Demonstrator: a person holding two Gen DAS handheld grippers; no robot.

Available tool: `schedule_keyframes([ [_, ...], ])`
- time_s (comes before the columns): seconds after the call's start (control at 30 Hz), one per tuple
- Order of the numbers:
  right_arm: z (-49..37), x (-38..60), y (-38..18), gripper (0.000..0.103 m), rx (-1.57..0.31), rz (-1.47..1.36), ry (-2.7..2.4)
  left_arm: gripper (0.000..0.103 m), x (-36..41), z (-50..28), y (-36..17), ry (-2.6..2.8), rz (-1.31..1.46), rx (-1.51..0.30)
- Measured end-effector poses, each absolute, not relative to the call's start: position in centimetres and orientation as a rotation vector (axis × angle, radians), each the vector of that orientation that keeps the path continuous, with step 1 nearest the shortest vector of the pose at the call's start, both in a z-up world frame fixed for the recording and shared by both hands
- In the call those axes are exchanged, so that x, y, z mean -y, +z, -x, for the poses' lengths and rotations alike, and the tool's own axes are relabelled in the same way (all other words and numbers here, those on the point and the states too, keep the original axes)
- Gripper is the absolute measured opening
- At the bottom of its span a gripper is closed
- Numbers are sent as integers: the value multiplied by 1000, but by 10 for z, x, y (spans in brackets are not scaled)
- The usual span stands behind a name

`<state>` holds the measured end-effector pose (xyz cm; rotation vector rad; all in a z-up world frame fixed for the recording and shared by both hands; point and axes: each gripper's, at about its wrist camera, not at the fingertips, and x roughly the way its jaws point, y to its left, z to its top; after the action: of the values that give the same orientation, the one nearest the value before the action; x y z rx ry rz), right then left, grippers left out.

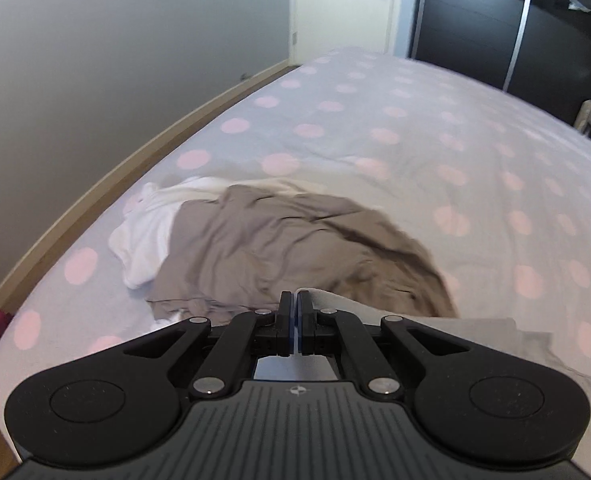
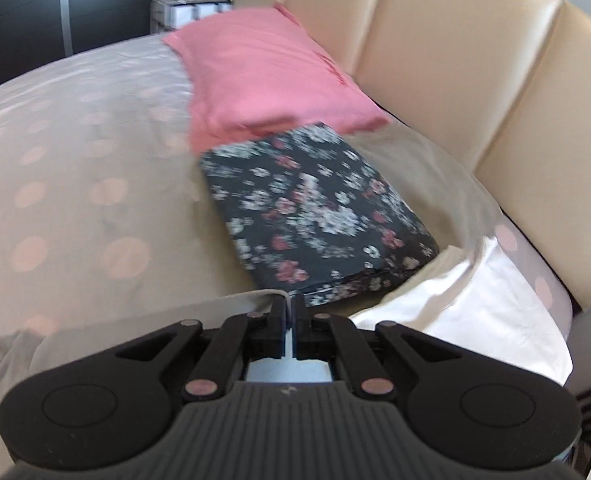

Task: Fold clothes
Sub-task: 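Lift the shirt hem with the left gripper while the right gripper lifts the hem too, then lower the grey shirt onto the bed and open both grippers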

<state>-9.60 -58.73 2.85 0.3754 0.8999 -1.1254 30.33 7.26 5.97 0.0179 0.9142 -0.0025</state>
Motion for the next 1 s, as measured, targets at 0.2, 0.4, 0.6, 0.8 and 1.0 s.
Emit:
schedule_keyframes([
  [0.2, 96, 626, -31, 2, -1035, -377, -1246, 0, -87, -328, 8, 106, -118, -1003],
  [0.4, 99, 632, -66, 6, -1088, -382, -1219, 0, -90, -332, -29, 108, -163, -1050],
  [0.6, 96, 606, -47, 26, -1002, -277, -1165, 17, -83, -313, -12, 50, -170, -971],
  [0.8, 108, 544, -21, 26, -893, -271, -979, 36, -74, -258, 14, -106, -223, -907],
  [1.0, 119, 453, -21, 26, -913, -292, -685, 37, -53, -182, 19, -426, -284, -981],
])
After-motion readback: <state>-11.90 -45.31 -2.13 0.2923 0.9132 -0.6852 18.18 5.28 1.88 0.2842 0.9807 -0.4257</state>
